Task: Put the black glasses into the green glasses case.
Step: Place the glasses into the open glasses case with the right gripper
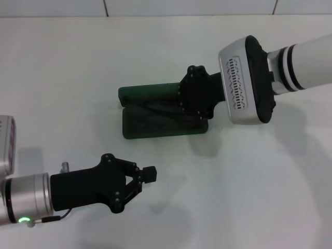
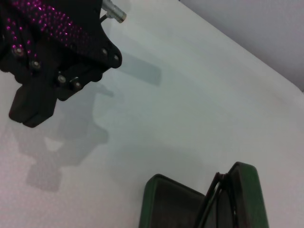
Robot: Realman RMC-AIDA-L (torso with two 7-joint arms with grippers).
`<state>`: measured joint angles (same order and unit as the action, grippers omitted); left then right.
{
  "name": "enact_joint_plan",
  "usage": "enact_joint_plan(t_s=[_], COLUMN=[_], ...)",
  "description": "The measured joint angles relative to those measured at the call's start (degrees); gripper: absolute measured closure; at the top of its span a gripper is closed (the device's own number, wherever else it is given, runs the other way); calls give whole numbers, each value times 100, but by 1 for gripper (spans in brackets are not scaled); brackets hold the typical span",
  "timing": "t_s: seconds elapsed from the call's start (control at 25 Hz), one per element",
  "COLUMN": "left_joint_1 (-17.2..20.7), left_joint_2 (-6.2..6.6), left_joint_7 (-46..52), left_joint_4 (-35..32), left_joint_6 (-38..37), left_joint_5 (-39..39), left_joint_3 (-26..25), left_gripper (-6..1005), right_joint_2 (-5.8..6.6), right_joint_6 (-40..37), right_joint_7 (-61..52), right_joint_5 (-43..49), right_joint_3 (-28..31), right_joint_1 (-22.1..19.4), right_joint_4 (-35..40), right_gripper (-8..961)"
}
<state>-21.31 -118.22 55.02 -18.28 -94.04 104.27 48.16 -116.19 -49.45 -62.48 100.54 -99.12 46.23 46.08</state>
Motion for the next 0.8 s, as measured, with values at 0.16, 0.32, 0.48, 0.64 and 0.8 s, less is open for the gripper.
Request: enact_joint_plan(t_s=[0.16, 0.32, 0.48, 0.64, 0.8], left_joint_1=[-13, -16, -33, -53, -57], left_joint_2=[1, 2, 10, 10, 9], left_joint_7=[0, 0, 0, 0, 0], left_joint_4=[0, 0, 0, 0, 0], left_joint_6=[0, 0, 0, 0, 0], left_joint_5=[7, 8, 8, 8, 8], left_joint_3=[0, 0, 0, 0, 0], left_gripper=[977, 976, 976, 975, 975], right_joint_2=[0, 0, 0, 1, 0], right_joint_6=[67, 134, 288, 294, 291], right_joint_7=[-7, -80, -182, -333, -349], right_joint_5=[-17, -21, -22, -19, -11], right_joint_3=[-2, -52, -199, -257, -263], right_joint_1=[-16, -31, -26, 19, 22], right_joint_4=[31, 46, 57, 64, 89], right_gripper=[914, 914, 914, 913, 913])
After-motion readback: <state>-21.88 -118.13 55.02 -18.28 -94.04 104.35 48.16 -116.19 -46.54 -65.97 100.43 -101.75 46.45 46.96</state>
